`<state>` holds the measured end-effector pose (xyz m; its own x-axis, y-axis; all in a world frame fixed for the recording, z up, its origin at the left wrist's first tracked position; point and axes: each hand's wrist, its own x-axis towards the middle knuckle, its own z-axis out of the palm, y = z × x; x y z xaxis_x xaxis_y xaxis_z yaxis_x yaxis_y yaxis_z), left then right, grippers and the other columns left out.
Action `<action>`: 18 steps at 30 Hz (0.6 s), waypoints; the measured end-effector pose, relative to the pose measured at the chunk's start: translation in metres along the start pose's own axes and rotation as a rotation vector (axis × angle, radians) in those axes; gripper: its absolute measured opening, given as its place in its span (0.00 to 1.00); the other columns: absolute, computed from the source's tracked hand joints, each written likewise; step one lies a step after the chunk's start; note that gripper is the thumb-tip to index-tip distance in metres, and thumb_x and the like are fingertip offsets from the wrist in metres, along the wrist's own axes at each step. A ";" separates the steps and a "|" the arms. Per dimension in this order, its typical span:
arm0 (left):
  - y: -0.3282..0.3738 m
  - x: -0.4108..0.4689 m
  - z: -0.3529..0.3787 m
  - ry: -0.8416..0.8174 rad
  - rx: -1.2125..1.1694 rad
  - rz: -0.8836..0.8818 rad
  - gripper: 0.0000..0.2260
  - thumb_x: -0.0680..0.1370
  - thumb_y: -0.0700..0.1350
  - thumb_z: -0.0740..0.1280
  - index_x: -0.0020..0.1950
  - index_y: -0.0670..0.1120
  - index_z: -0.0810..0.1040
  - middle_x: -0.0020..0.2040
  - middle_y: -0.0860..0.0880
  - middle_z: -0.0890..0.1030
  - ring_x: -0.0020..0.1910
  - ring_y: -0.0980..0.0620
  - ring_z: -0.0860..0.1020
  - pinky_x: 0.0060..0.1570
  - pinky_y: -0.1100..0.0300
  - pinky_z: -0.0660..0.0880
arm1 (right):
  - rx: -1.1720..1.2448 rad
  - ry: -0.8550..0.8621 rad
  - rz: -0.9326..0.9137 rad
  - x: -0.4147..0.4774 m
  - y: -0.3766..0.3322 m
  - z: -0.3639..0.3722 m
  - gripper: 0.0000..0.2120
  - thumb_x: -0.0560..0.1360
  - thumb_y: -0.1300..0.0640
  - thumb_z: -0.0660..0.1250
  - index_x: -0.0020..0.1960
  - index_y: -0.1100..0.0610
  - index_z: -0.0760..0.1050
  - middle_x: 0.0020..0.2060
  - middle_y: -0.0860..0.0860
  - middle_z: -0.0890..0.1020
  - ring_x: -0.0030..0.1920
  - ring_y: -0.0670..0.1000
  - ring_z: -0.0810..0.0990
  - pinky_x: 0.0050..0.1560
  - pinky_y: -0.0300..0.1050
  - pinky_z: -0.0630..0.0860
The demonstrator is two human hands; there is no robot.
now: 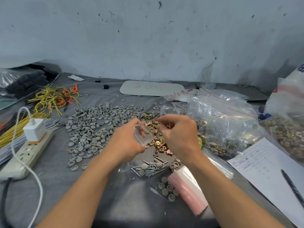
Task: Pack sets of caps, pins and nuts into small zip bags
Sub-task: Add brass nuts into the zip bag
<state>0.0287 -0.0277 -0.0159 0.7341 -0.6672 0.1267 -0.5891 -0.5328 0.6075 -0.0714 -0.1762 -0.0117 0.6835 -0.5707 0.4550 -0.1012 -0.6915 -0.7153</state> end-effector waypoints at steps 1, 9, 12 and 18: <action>-0.002 0.001 -0.002 0.015 -0.017 -0.002 0.24 0.69 0.42 0.81 0.56 0.58 0.73 0.51 0.57 0.82 0.44 0.61 0.79 0.32 0.74 0.72 | -0.072 -0.006 0.064 0.005 0.005 -0.006 0.07 0.76 0.59 0.76 0.50 0.47 0.87 0.41 0.38 0.85 0.42 0.38 0.83 0.51 0.39 0.82; -0.007 0.004 -0.007 0.076 0.004 -0.055 0.22 0.66 0.42 0.79 0.50 0.58 0.72 0.47 0.61 0.82 0.42 0.63 0.78 0.34 0.66 0.67 | -0.649 -0.482 0.232 0.005 0.039 -0.004 0.07 0.75 0.50 0.76 0.44 0.53 0.83 0.39 0.50 0.85 0.43 0.53 0.84 0.47 0.53 0.84; -0.005 0.005 -0.005 0.067 0.010 -0.053 0.21 0.67 0.44 0.80 0.50 0.59 0.71 0.47 0.61 0.82 0.41 0.62 0.78 0.31 0.68 0.67 | -0.687 -0.506 0.162 0.000 0.039 0.005 0.06 0.75 0.53 0.74 0.49 0.55 0.83 0.41 0.51 0.84 0.43 0.55 0.84 0.46 0.52 0.84; 0.004 0.007 -0.001 0.047 0.058 -0.023 0.25 0.67 0.44 0.80 0.54 0.59 0.71 0.51 0.59 0.81 0.46 0.60 0.78 0.35 0.65 0.67 | -0.708 -0.478 0.087 -0.005 0.039 0.005 0.07 0.74 0.63 0.71 0.48 0.54 0.86 0.40 0.53 0.85 0.42 0.58 0.84 0.44 0.51 0.83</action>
<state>0.0316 -0.0338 -0.0125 0.7617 -0.6302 0.1506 -0.5896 -0.5778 0.5643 -0.0751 -0.1979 -0.0444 0.8677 -0.4963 0.0280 -0.4856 -0.8584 -0.1654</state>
